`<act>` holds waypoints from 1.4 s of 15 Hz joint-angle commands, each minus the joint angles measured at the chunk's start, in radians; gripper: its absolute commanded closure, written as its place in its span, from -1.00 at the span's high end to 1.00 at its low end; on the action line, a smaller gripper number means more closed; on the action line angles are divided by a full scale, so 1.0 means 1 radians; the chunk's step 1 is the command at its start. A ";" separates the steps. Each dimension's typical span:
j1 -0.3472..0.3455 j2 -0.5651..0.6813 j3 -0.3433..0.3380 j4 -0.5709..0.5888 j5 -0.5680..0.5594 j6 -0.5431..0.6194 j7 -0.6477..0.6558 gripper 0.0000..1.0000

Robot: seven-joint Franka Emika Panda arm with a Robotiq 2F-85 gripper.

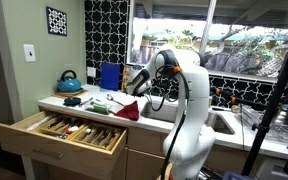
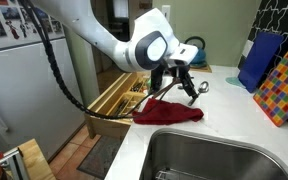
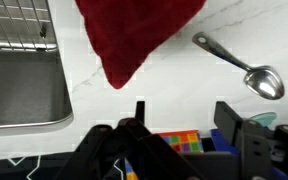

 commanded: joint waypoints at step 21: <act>0.060 0.250 0.110 0.326 0.764 -0.201 -0.450 1.00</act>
